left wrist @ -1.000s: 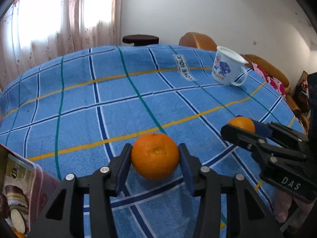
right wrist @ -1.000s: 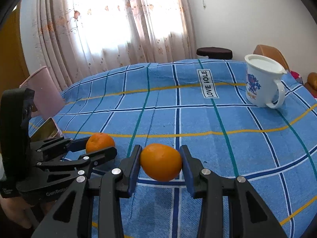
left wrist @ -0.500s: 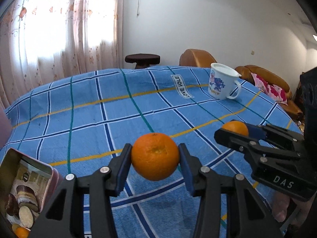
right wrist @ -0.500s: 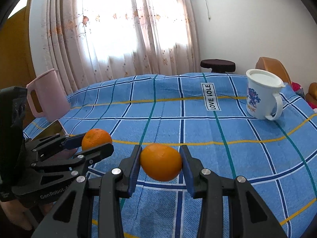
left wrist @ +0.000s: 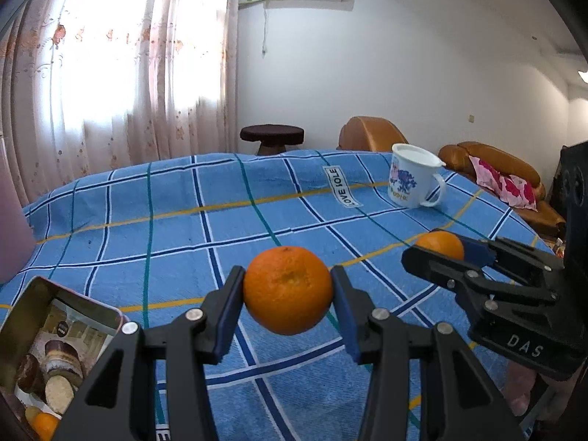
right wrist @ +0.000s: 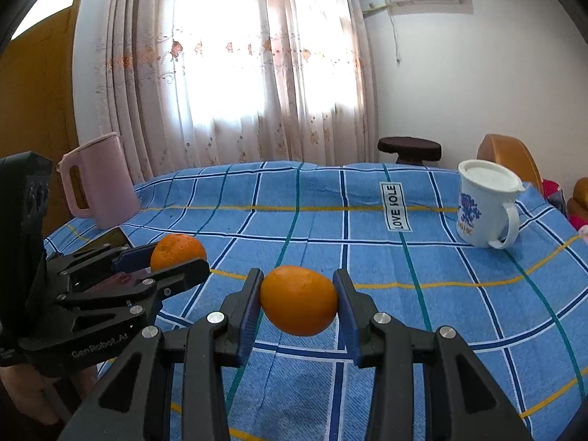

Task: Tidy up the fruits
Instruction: 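Lift and carry the orange with the left tool while the right tool carries its orange toward the tin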

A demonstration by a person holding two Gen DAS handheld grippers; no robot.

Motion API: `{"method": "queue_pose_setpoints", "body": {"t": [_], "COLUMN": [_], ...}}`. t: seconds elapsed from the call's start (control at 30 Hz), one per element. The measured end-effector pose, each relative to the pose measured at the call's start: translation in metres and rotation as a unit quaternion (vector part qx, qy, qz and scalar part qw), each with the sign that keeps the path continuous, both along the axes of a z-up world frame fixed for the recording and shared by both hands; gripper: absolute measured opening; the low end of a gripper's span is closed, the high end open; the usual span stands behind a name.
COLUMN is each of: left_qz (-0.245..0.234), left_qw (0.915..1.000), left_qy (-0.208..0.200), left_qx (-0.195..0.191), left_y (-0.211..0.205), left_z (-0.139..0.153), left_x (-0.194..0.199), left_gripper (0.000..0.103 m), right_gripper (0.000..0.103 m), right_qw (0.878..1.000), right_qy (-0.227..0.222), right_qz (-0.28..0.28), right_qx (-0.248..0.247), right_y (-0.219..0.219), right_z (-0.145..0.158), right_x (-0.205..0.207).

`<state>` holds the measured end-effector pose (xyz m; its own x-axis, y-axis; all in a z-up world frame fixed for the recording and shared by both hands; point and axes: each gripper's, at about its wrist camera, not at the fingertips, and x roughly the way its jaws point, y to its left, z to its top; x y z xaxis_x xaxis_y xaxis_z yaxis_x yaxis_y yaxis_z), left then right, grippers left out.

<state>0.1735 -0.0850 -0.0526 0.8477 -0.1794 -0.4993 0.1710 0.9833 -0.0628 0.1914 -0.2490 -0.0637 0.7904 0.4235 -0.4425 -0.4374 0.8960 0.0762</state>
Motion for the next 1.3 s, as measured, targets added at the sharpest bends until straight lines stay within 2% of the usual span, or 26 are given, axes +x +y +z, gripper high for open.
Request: {"method": "queue_pose_setpoints", "body": {"t": [0.83, 1.3], "left_qz": [0.018, 0.016], "left_qw": [0.9978, 0.9975], "left_qy": [-0.064, -0.069], "left_qx": [0.007, -0.007], "left_y": [0.003, 0.013], "left_z": [0.009, 0.01], "left_x": [-0.028, -0.04], "left_gripper": [0.049, 0.049], "right_gripper": [0.041, 0.041], "right_qw": [0.996, 0.995], "right_qy": [-0.088, -0.095], "right_qz": [0.005, 0.009], "right_qx": [-0.001, -0.014], "right_y": [0.001, 0.01], "right_z": [0.01, 0.01], "right_x": [-0.032, -0.046]}}
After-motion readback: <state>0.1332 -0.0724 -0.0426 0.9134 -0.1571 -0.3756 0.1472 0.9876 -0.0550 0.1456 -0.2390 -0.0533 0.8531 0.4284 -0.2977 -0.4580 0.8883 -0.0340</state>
